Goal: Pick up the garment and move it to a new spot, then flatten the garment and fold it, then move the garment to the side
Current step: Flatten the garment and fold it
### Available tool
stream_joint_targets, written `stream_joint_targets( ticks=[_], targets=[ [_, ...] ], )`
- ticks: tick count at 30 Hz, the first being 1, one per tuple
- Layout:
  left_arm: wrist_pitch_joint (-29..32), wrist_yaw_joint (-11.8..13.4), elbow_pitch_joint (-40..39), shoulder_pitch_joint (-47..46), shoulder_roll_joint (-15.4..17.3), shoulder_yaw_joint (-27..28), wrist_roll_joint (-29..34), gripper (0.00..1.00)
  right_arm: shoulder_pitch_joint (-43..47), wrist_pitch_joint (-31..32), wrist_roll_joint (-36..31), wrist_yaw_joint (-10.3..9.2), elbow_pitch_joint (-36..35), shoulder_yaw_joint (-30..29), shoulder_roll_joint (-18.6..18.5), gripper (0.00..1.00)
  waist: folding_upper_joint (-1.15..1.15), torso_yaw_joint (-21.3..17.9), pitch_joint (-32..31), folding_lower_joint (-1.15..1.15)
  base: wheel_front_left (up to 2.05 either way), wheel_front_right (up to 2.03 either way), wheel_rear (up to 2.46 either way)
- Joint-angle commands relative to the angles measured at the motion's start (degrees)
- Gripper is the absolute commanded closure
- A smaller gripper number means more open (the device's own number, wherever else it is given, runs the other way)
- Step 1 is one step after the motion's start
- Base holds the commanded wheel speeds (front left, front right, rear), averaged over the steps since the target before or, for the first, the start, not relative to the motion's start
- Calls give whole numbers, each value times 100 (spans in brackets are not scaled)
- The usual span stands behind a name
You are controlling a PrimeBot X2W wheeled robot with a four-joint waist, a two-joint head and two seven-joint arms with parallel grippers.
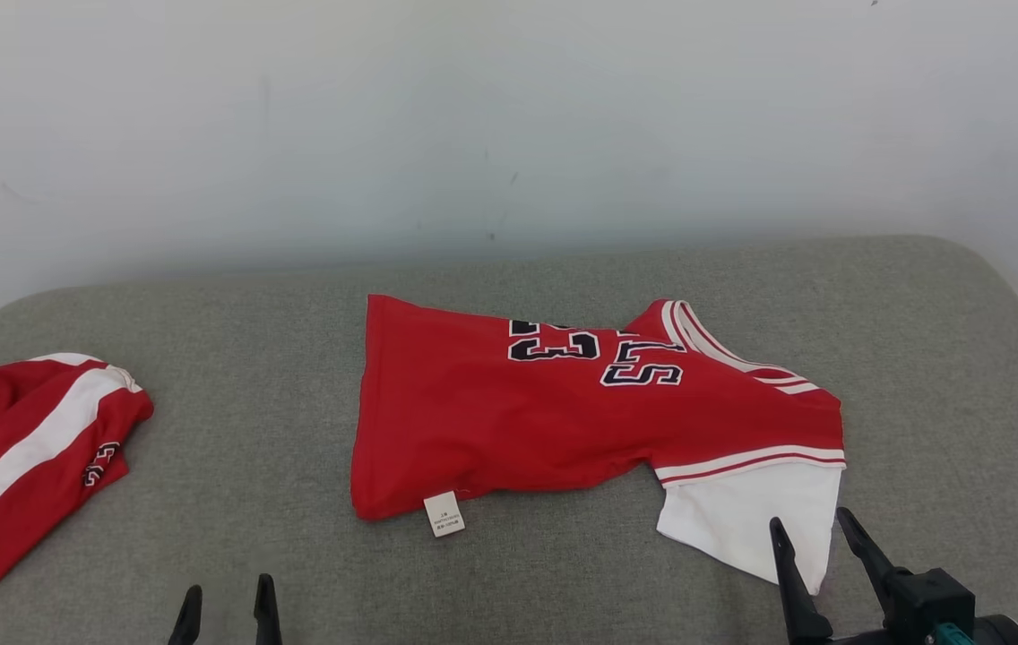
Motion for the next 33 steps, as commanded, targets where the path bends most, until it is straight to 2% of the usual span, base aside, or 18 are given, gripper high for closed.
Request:
stream_joint_targets(
  ticks=[1, 10, 23, 27, 30, 33],
  targets=[
    [-4, 30, 53, 17, -5, -49, -57, 0, -27, -17, 30, -15, 8, -26, 17, 0, 0, -1, 29, 0, 0, 0, 0],
    [13, -90, 746, -661, -3, -325, -101, 0, -396, 372, -35, -15, 281, -316, 18, 0, 0, -95, 281, 0, 0, 0, 0],
    [253, -372, 2496, -2384, 17, -786, -66, 0, -1136, 1132, -60, -15, 1223, -838, 126, 0, 0, -336, 1169, 0, 0, 0, 0],
    [220, -328, 2916, -2756, 17, -825, -33, 0, -1308, 1240, -137, -15, 1470, -823, 139, 0, 0, -414, 1393, 0, 0, 0, 0],
    [201, -121, 3212, -2952, 59, -778, 13, 0, -1447, 1273, -188, -15, 1665, -826, 146, 0, 0, -458, 1521, 0, 0, 0, 0],
    [165, -115, 3387, -3108, 43, -809, -4, 0, -1518, 1326, -72, -15, 1906, -714, 151, 0, 0, -472, 1617, 0, 0, 0, 0]
  ],
)
